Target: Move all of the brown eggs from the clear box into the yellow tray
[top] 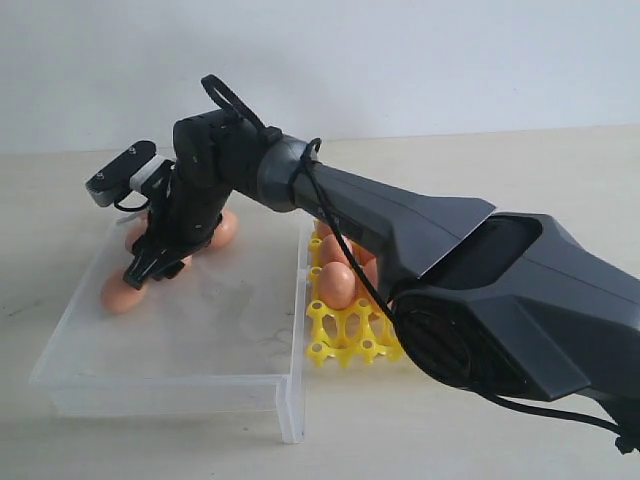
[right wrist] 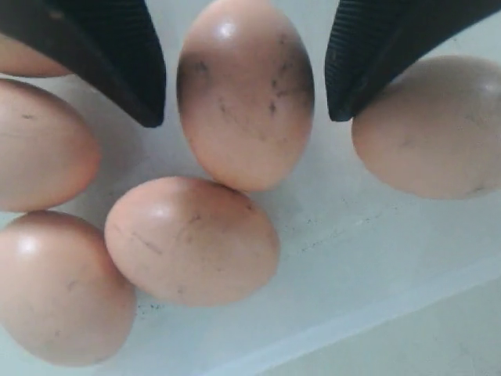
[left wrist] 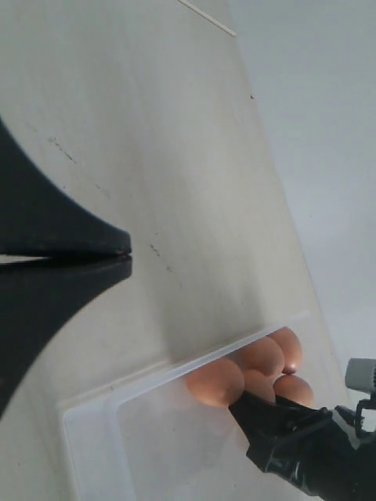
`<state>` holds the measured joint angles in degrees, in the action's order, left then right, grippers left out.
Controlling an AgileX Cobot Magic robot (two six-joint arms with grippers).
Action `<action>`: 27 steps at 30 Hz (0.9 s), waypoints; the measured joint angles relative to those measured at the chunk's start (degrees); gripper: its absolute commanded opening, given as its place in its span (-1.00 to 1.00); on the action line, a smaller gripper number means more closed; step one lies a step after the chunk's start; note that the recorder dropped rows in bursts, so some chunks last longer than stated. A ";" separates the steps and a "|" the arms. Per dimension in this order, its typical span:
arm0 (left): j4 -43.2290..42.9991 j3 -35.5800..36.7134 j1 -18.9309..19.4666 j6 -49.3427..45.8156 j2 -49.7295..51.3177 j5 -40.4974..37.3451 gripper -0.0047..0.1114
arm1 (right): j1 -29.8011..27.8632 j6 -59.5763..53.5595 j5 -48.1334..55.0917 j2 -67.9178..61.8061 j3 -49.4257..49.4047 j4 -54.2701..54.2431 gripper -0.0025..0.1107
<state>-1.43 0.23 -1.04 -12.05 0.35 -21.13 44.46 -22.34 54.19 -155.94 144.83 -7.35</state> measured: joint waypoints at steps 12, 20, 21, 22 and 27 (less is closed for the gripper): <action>0.00 0.00 0.00 0.00 0.00 0.00 -0.92 | 0.00 -2.47 0.13 -0.89 0.00 -0.57 -0.90; 0.00 0.00 0.00 0.00 0.00 0.00 -0.92 | 0.00 -4.07 1.20 -0.52 0.00 -0.54 -0.96; 0.00 0.00 0.00 0.00 0.00 0.00 -0.92 | 0.11 -4.07 1.45 -0.24 0.00 -0.41 -0.96; 0.00 0.00 0.00 0.00 0.00 0.00 -0.92 | 0.11 -3.73 1.59 0.16 0.00 -0.14 -0.96; 0.00 0.00 0.00 0.00 0.00 0.00 -0.92 | 0.11 2.52 1.00 3.38 0.00 2.61 -0.96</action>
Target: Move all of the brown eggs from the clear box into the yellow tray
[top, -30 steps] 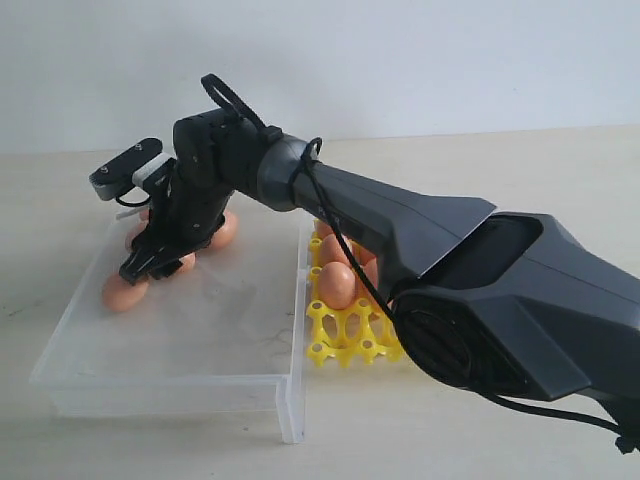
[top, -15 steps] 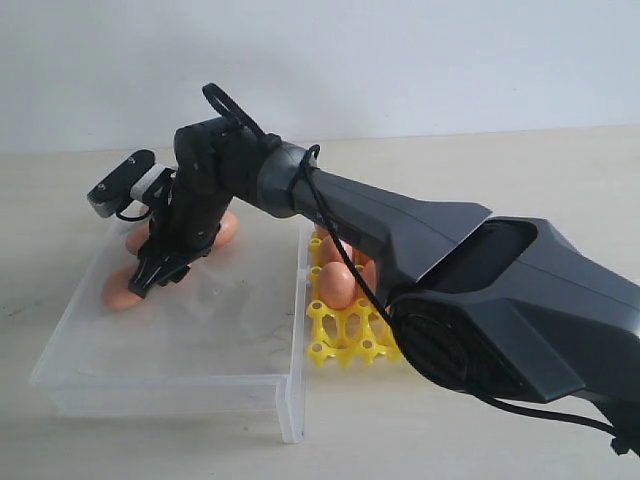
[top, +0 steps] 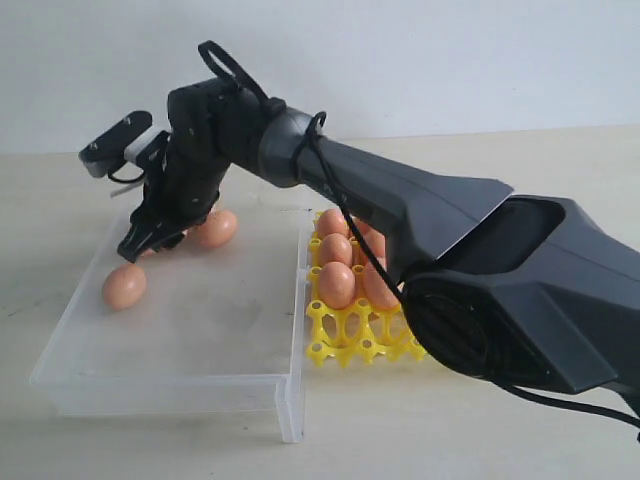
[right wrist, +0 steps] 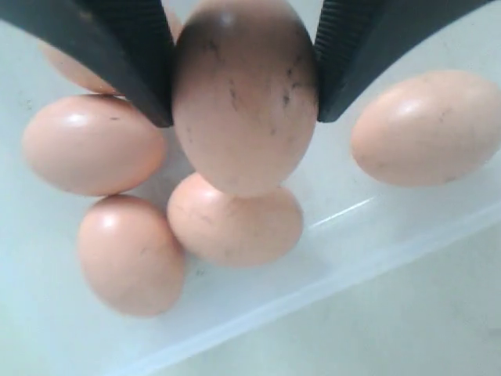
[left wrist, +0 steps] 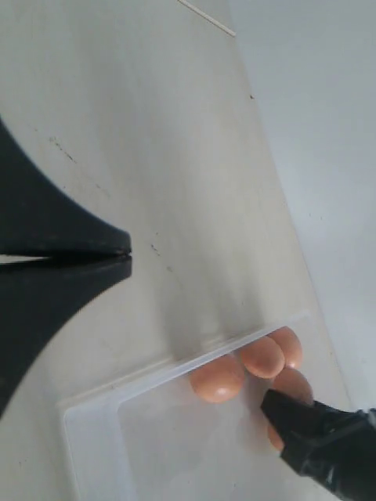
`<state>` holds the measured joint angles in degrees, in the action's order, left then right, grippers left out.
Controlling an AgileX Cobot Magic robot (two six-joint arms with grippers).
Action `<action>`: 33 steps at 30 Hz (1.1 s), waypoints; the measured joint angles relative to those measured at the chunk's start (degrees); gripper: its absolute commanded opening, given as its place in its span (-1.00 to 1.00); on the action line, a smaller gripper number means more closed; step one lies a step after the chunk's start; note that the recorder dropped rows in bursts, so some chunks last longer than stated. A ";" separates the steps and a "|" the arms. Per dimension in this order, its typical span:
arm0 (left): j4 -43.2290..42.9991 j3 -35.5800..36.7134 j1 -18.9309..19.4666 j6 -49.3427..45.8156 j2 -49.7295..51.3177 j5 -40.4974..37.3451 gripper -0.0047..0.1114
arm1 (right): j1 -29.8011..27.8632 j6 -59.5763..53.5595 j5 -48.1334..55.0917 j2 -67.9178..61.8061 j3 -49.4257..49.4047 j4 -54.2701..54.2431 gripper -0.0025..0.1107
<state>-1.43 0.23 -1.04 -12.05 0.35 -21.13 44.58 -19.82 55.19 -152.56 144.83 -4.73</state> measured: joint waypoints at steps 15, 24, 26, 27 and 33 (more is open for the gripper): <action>0.00 0.00 0.00 0.00 0.00 0.00 -0.92 | -0.11 4.53 8.21 8.83 0.00 0.60 -0.96; 0.00 0.00 0.00 0.00 0.00 0.00 -0.92 | 0.19 -0.02 -0.40 12.99 -2.96 -1.41 -0.96; 0.00 0.00 0.00 0.00 0.00 0.00 -0.92 | 0.47 -2.05 -2.48 13.80 -3.85 -0.76 -0.96; 0.00 0.00 0.00 0.00 0.00 0.00 -0.92 | 0.55 -2.44 -3.00 14.34 -4.28 -0.51 -0.96; 0.00 0.00 0.00 0.00 0.00 0.00 -0.92 | 0.99 -2.76 -7.35 20.35 -15.81 -2.24 -0.96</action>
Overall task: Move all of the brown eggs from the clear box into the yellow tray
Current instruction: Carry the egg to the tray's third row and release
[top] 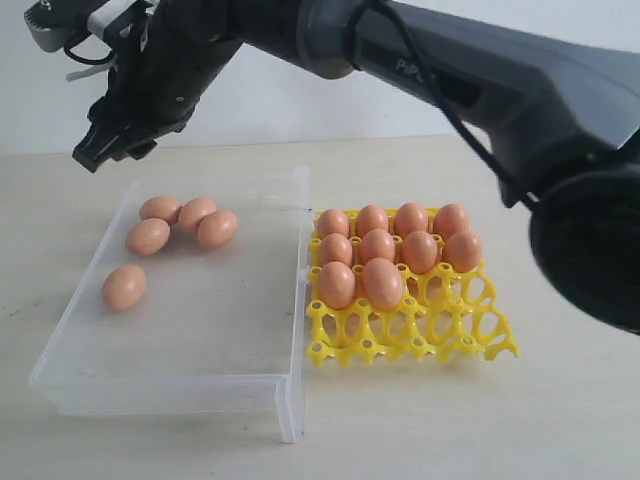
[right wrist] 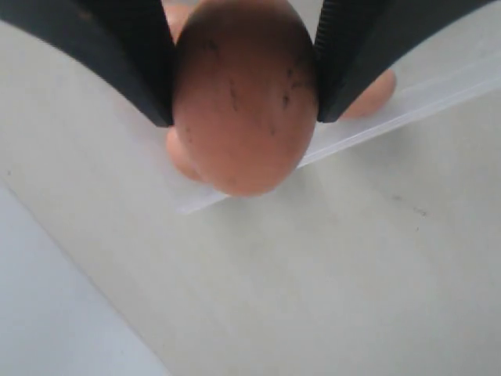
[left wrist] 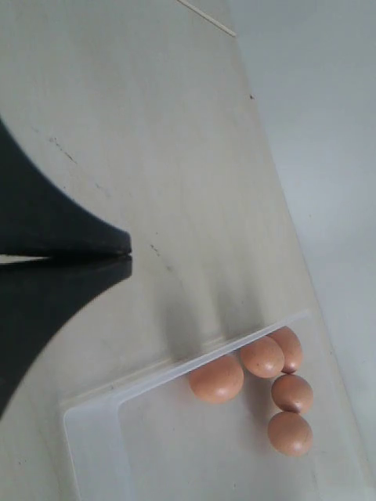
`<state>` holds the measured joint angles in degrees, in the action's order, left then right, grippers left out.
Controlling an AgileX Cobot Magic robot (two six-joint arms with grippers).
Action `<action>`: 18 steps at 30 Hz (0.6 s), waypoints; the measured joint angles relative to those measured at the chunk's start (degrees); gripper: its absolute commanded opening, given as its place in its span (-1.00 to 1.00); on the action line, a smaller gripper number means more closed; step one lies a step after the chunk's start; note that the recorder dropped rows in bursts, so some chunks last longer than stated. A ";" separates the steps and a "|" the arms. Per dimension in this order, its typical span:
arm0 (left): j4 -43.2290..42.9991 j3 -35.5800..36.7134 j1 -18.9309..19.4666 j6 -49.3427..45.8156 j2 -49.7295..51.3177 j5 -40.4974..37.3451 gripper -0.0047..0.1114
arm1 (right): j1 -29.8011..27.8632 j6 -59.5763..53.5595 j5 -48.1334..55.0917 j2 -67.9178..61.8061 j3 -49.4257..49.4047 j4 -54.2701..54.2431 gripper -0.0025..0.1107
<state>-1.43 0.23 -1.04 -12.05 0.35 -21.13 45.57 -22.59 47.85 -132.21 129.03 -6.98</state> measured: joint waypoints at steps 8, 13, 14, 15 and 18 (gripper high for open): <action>0.00 0.00 0.00 0.00 0.00 0.00 -0.92 | 0.35 3.96 -20.40 18.96 -35.18 5.67 -0.96; 0.00 0.00 0.00 0.00 0.00 0.00 -0.92 | 0.35 9.14 -49.34 32.77 -63.26 6.98 -0.96; 0.00 0.00 0.00 0.00 0.00 0.00 -0.92 | 0.35 9.40 -54.59 34.94 -68.31 6.98 -0.96; 0.00 0.00 0.00 0.00 0.00 0.00 -0.92 | 0.35 9.45 -59.27 36.75 -73.03 6.16 -0.96; 0.00 0.00 0.00 0.00 0.00 0.00 -0.92 | 0.35 6.72 -70.06 40.04 -84.01 -0.08 -0.96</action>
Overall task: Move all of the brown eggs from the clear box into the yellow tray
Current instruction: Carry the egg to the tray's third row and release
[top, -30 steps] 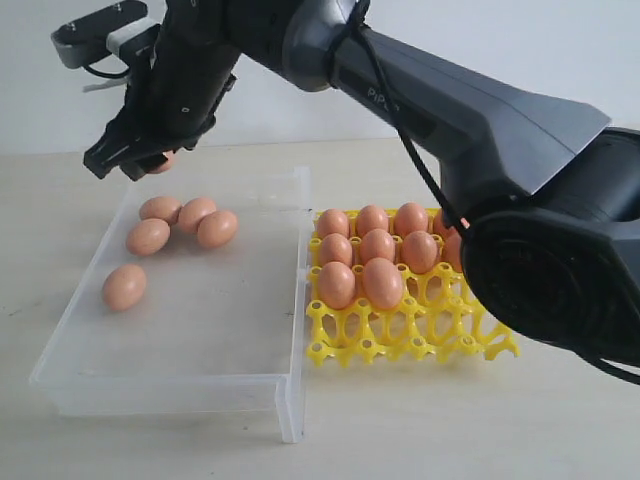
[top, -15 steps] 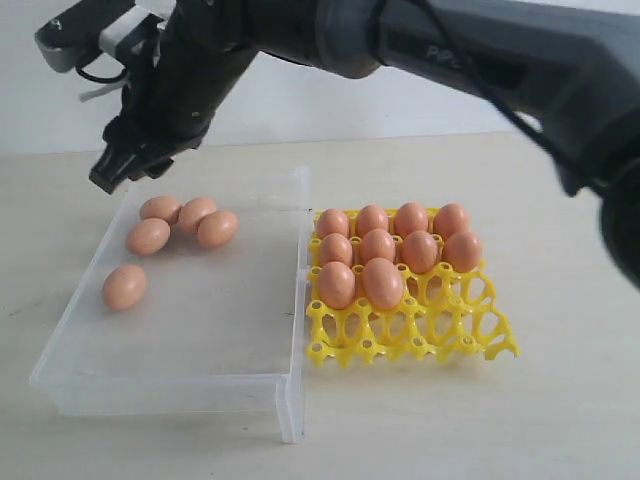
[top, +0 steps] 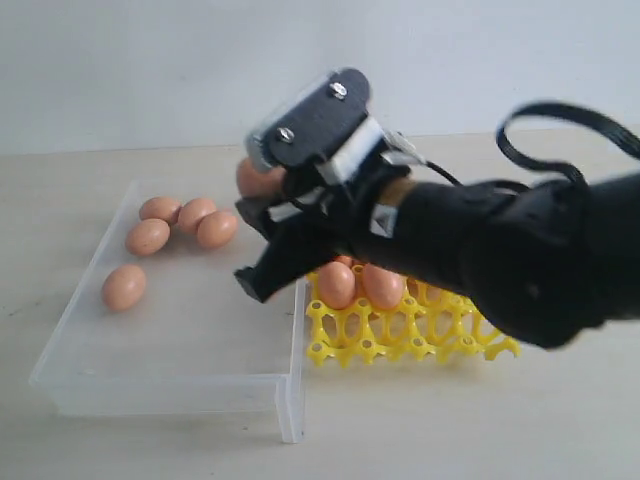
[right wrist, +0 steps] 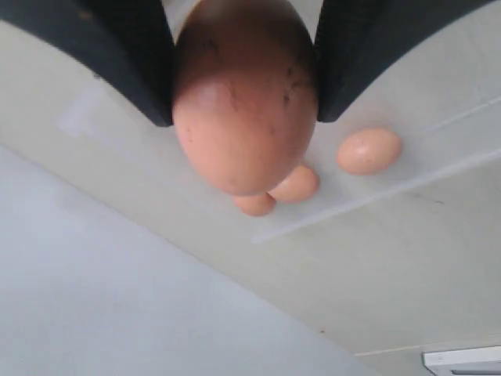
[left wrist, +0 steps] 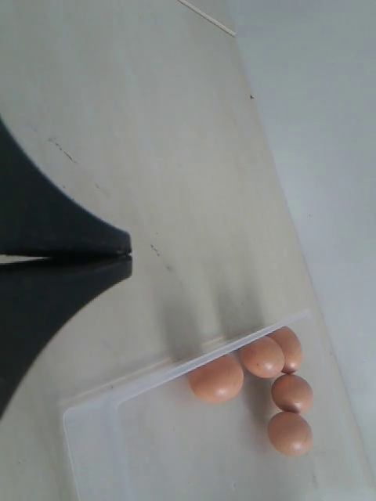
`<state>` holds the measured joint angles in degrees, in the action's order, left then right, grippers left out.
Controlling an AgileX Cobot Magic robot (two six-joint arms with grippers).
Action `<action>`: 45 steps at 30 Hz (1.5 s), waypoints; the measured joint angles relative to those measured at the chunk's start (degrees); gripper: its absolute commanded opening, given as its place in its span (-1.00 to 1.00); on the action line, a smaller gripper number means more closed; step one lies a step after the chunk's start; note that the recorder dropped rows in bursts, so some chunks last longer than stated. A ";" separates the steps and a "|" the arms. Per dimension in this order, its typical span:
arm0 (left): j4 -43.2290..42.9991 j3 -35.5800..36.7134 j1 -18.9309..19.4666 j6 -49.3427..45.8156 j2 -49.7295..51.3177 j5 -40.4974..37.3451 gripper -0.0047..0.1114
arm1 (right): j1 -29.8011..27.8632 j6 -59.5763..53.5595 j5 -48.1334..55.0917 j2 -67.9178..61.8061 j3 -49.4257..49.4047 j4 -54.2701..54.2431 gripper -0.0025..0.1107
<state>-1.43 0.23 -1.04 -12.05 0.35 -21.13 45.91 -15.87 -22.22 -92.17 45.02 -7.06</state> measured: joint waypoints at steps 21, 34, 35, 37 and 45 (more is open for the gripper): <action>0.00 0.00 0.00 0.00 0.00 0.00 -0.92 | -12.27 7.69 -24.77 -1.95 -23.59 -8.85 -0.96; 0.00 0.00 0.00 0.00 0.00 0.00 -0.92 | -15.01 15.87 -28.17 -13.22 -20.36 -1.36 -0.96; 0.00 0.00 0.00 0.00 0.00 0.00 -0.92 | -15.01 15.87 -28.17 -13.53 -20.36 -1.36 -0.96; 0.00 0.00 0.00 0.00 0.00 0.00 -0.92 | -15.01 15.87 -28.30 -13.90 -20.25 -1.61 -0.96; 0.00 0.00 0.00 0.00 0.00 0.00 -0.92 | -15.01 14.40 -28.57 -14.01 -20.18 -2.85 -0.96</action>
<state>-1.43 0.23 -1.04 -12.05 0.35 -21.13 30.90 -1.47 -50.79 -106.17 24.84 -9.91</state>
